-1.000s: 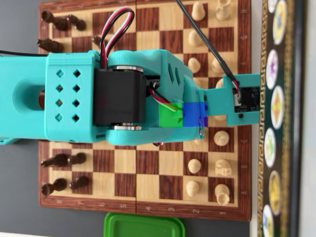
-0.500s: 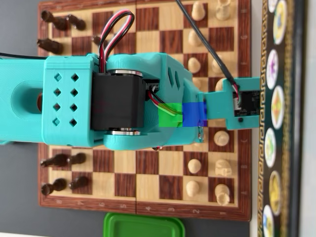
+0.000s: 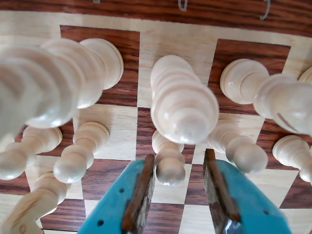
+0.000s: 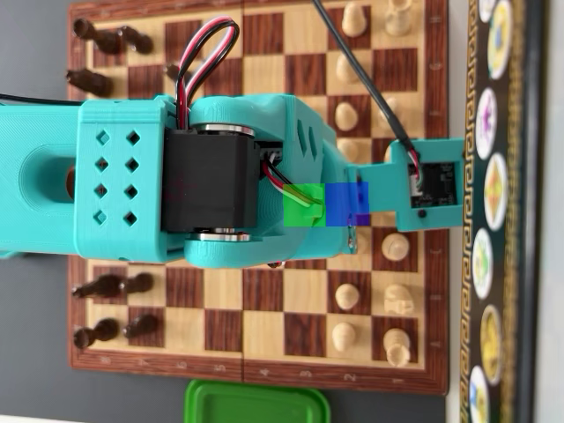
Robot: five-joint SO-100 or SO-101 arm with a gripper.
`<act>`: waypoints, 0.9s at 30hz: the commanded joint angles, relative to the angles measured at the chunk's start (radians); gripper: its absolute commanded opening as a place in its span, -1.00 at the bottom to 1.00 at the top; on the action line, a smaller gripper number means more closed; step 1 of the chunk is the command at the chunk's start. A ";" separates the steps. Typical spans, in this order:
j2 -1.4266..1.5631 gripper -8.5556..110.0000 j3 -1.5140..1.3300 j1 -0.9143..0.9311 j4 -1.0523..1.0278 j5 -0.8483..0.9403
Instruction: Play chess
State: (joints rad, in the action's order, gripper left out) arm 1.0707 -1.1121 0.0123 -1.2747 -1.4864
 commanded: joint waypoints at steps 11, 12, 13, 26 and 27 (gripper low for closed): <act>0.011 -0.60 0.046 0.003 0.023 0.002; 0.011 -0.60 0.046 0.003 0.023 0.002; 0.011 -0.60 0.046 0.003 0.021 0.002; 0.011 -0.83 0.044 0.003 0.015 0.003; 0.011 -0.82 0.044 0.003 0.015 0.003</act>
State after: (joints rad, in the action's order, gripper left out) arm 1.0707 -1.1121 0.0123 -1.2625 -1.4864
